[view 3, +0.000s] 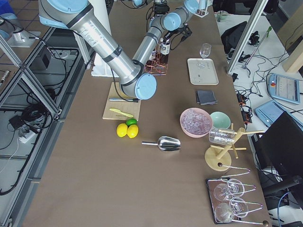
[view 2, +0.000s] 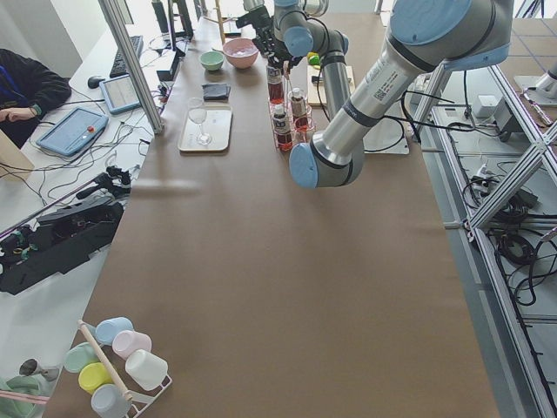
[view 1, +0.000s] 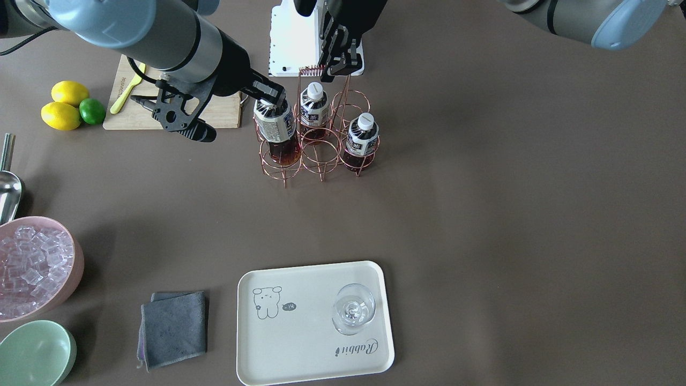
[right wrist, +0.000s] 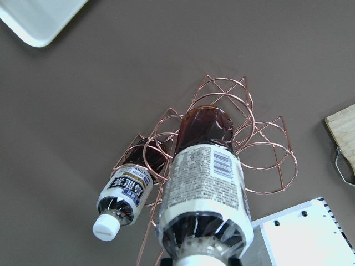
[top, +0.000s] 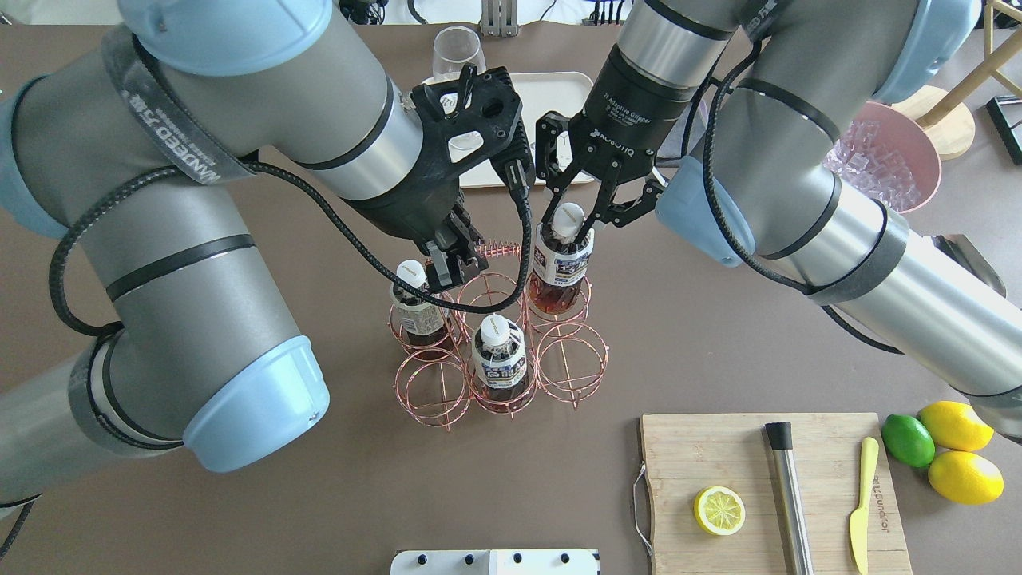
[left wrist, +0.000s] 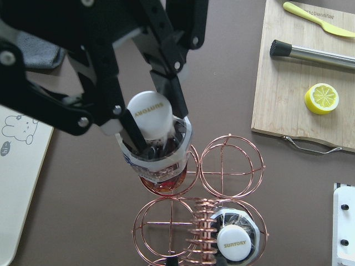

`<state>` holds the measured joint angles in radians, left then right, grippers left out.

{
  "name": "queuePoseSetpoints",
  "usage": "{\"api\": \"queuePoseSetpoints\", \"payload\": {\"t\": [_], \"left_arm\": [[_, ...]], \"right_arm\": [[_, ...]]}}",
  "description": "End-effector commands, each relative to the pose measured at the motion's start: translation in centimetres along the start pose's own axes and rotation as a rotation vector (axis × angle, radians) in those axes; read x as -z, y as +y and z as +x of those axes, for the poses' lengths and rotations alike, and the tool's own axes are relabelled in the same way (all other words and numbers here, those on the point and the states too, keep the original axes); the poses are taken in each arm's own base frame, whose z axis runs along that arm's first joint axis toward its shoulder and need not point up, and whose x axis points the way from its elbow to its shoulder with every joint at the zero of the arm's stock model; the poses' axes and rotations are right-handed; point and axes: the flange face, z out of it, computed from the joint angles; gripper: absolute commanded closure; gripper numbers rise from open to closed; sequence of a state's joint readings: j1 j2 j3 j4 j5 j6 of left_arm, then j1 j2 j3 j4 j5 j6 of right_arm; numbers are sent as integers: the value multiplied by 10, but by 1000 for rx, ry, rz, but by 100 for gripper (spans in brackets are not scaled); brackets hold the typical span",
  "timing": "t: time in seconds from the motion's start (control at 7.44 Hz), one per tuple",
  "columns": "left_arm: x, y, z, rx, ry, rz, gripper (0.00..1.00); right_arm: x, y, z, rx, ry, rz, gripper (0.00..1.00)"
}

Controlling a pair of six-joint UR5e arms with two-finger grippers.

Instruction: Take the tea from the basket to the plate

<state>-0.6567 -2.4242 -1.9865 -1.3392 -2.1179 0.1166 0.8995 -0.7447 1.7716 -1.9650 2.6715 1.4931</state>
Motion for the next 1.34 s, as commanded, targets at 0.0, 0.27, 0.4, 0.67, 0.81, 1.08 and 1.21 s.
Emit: {"api": "queuePoseSetpoints", "payload": {"t": [0.0, 0.27, 0.4, 0.67, 0.81, 1.08, 1.21], "left_arm": [[0, 0, -1, 0, 1, 1, 100], [3, -2, 0, -1, -1, 7, 100], [5, -2, 1, -3, -3, 9, 100], [16, 0, -4, 0, -19, 21, 100], [30, 3, -10, 5, -40, 31, 100], [58, 13, -25, 22, -86, 50, 100], [68, 28, -32, 35, -107, 48, 100]], "right_arm": [[79, -6, -19, -63, -85, -33, 100], [96, -48, -65, -86, -83, 5, 100], [98, -87, -79, -43, -84, 33, 100], [76, -176, -84, 48, -70, 102, 100], [67, -209, -90, 75, -41, 127, 100], [53, -230, -114, 125, -6, 207, 100], [41, -250, -114, 165, -9, 244, 100]]}}
